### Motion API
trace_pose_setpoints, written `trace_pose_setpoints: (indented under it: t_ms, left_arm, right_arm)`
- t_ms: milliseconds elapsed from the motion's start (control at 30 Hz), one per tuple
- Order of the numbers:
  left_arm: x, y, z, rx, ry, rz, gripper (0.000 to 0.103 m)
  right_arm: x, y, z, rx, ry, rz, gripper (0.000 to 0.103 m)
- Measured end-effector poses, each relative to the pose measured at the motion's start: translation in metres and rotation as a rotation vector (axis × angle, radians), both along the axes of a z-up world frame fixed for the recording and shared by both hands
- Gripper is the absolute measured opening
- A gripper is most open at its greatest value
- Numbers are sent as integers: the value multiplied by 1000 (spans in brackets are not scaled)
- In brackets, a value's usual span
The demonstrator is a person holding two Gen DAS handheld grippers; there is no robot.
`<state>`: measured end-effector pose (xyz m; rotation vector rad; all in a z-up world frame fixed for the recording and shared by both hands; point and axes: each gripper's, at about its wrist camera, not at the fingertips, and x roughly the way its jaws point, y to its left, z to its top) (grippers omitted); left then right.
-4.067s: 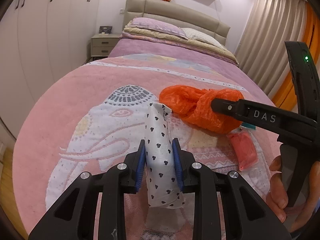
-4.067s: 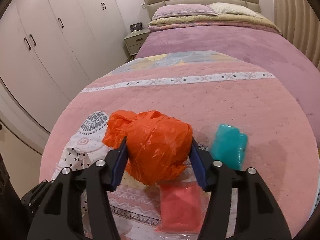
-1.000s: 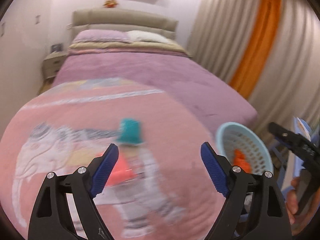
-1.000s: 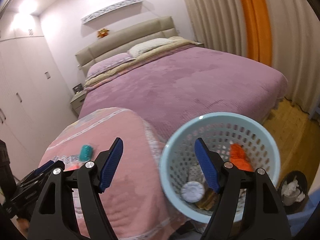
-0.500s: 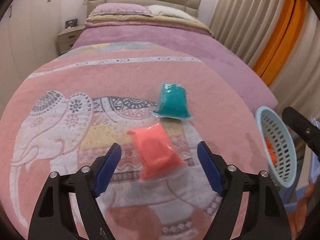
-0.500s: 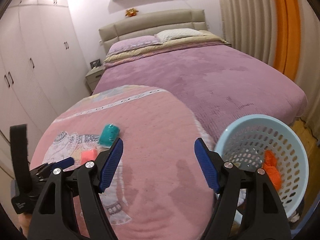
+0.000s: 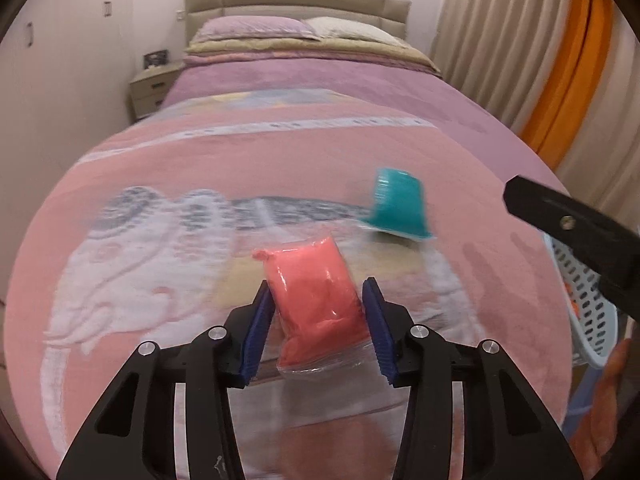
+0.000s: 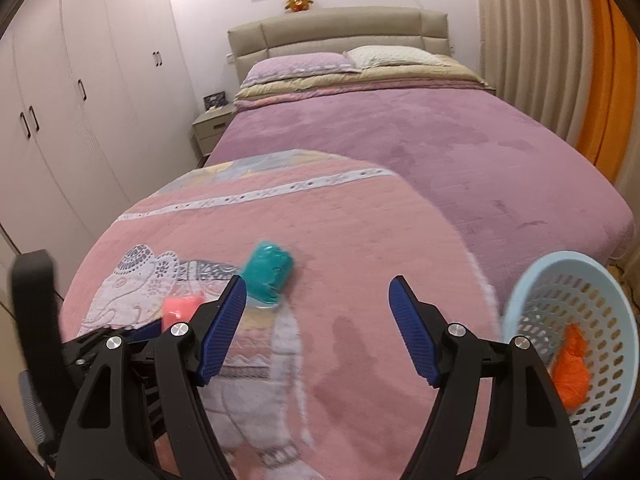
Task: Collect trash
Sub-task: 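Grasp the pink packet with the left tool while the right tool grasps the teal packet, then carry the pink and teal packets over the basket and release both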
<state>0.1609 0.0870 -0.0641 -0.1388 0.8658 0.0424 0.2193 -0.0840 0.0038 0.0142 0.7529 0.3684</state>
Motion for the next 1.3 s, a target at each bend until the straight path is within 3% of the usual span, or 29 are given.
trace_pose_setpoints:
  t_ms: [300, 567, 767, 800, 933, 1300]
  left_arm:
    - [-13, 42, -6, -41, -39, 91, 44]
    - [-14, 40, -6, -42, -60, 109, 44]
    - [-13, 37, -6, -29, -62, 102, 44]
    - [-13, 37, -6, -30, -63, 101, 44]
    - [-12, 38, -7, -31, -65, 103, 44]
    - [-15, 38, -6, -37, -73, 107, 44]
  right_arm:
    - [26, 42, -20, -18, 50, 26, 70]
    - [49, 57, -47, -21, 115, -20, 70]
    - [52, 60, -51, -52, 116, -13, 69]
    - [53, 61, -51, -57, 116, -13, 67]
    - [54, 62, -53, -65, 121, 2, 42]
    - [41, 53, -46, -18, 91, 35, 38]
